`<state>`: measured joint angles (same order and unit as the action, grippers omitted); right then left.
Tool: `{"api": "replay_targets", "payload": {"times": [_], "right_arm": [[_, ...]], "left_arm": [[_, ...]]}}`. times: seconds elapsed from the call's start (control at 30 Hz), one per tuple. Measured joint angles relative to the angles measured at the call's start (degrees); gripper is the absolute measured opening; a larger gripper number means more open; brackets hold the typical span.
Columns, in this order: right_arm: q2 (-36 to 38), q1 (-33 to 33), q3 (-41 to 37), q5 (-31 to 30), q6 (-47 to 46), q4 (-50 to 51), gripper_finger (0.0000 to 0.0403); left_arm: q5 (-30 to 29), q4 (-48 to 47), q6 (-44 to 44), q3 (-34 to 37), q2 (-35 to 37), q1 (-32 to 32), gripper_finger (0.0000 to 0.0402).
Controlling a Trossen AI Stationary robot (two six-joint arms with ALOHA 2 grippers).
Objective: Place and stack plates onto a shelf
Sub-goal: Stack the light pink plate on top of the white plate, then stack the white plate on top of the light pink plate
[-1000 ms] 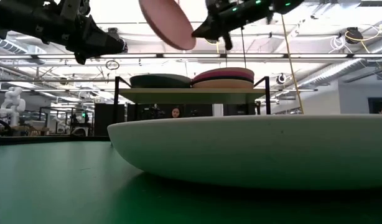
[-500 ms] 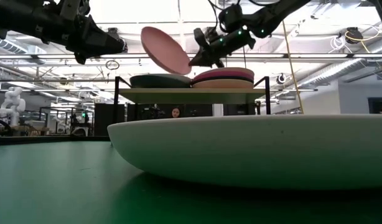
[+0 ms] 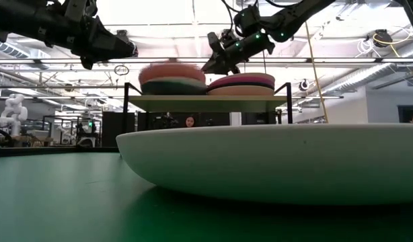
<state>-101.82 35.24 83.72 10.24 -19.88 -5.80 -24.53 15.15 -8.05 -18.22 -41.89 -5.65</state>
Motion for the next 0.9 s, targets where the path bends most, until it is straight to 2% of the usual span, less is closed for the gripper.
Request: {"api": "replay_targets", "payload": {"times": [0.33, 0.5, 0.67, 0.77, 0.9], "right_arm": [[0.81, -0.14, 0.00, 0.70, 2.39, 0.09, 0.0063], [4.23, -1.53, 0.00, 6.63, 5.05, 0.10, 0.0063], [10.78, -6.22, -2.12, 9.37, 8.94, 3.53, 0.0063], [15.12, -10.59, -6.73, 9.31, 13.07, 3.76, 0.0063], [22.19, -17.19, -14.24, 6.85, 18.15, 3.47, 0.0064]], "left_arm": [[0.00, 0.00, 0.02, 0.00, 0.00, 0.00, 0.0083], [0.81, -0.05, 0.02, 0.00, 0.00, -0.02, 0.0083], [5.76, 1.51, -5.28, 0.00, -0.11, -0.07, 0.0083], [10.20, 3.20, -7.08, 0.00, -0.09, -0.41, 0.0083], [10.60, 2.26, -7.13, 0.00, -0.23, -1.48, 0.0083]]}}
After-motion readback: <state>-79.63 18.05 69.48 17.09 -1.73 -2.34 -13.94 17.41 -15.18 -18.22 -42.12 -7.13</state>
